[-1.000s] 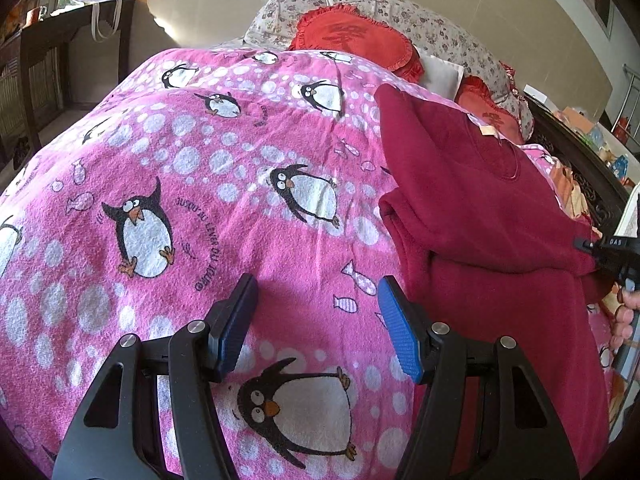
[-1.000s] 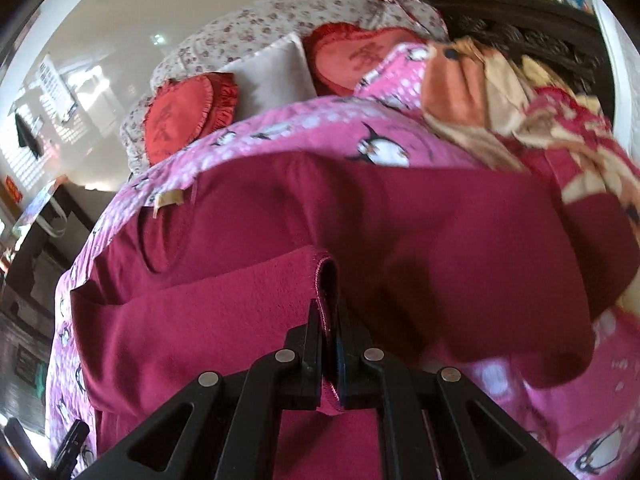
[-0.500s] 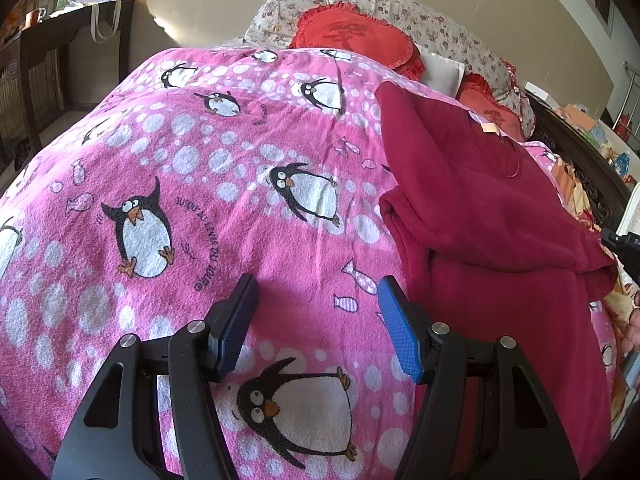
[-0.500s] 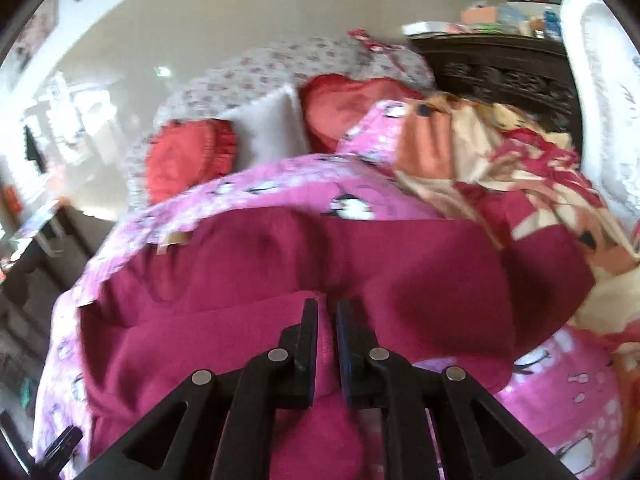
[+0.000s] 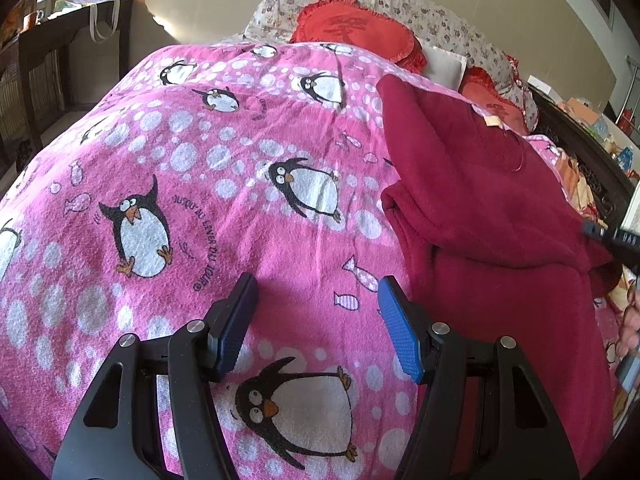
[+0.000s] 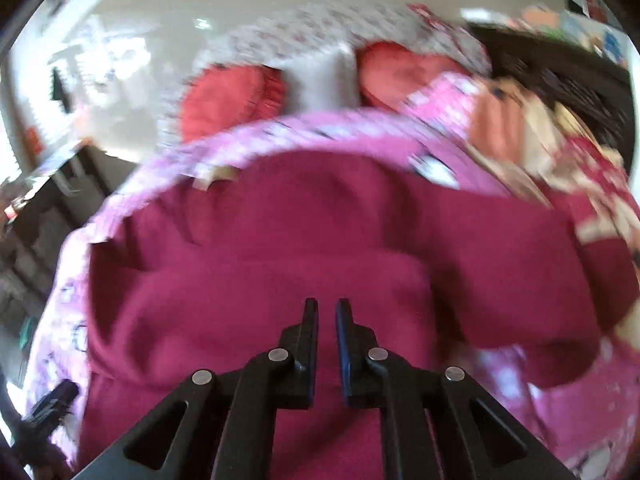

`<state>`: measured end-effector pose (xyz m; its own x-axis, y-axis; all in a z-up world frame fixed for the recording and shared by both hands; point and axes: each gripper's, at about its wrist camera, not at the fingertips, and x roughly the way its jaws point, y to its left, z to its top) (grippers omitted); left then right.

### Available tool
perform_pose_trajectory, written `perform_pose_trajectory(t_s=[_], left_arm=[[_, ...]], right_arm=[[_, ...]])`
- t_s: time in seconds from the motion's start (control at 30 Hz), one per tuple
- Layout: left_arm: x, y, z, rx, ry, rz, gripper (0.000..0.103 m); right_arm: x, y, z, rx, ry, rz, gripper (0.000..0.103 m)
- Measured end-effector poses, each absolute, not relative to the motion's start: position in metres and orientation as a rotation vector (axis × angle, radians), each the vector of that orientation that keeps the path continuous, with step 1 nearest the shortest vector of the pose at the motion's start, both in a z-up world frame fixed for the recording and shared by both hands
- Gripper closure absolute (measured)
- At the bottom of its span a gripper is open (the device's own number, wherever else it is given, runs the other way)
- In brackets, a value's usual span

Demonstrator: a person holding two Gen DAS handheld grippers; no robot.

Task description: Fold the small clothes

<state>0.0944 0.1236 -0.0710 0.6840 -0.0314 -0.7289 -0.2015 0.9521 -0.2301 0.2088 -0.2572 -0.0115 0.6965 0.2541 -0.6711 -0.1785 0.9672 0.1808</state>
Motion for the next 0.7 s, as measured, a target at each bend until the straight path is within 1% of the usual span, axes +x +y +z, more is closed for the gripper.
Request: perform_pose_trajectory(t_s=[0.03,0.07,0.1,0.13,0.17,0.2,0.27,0.4,0.5,0.57,0.6,0.63,0.7], left_arm=[[0.095,0.122,-0.070,-0.293,0.819,0.102,0.040],[0.097,0.120,-0.069,-0.276,0.832,0.110,0.040],[0.102,0.116,-0.065,-0.253,0.852,0.113,0.040],[0.105,0.114,-0.061,-0.248,0.854,0.100,0.040],[0.107,0.110,-0.052,-0.256,0.833,0.060,0.040],[0.110,0.104,-0.042,-0.262,0.797,0.020,0.040],[0.126,0.086,-0.020,-0.233,0.723,-0.043,0.040],[0.177,0.054,-0.004,-0.242,0.716,-0.165,0.040],[0.218,0.052,-0.024,-0.270,0.792,-0.154,0.040],[0.238,0.073,-0.057,-0.377,0.893,-0.138,0.042],[0.241,0.080,-0.066,-0.398,0.900,-0.143,0.043],[0.240,0.085,-0.067,-0.398,0.869,-0.161,0.043],[0.240,0.085,-0.067,-0.388,0.877,-0.167,0.043]], right_arm=[[0.212,-0.248,-0.013,0.082,0.768,0.250,0.091],[0.219,-0.239,-0.025,0.041,0.812,0.230,0.077],[0.224,-0.235,-0.037,0.007,0.856,0.196,0.051],[0.231,-0.232,-0.053,-0.043,0.905,0.152,0.048],[0.221,-0.228,-0.061,-0.081,0.814,0.156,0.047],[0.216,-0.227,-0.062,-0.097,0.793,0.146,0.047],[0.215,-0.215,-0.063,-0.160,0.780,0.103,0.046],[0.214,-0.210,-0.062,-0.182,0.768,0.086,0.045],[0.215,-0.215,-0.063,-0.165,0.766,0.095,0.045],[0.215,-0.213,-0.063,-0.169,0.762,0.092,0.045],[0.214,-0.212,-0.063,-0.171,0.760,0.091,0.045],[0.213,-0.217,-0.065,-0.171,0.758,0.092,0.045],[0.213,-0.217,-0.066,-0.171,0.757,0.091,0.044]])
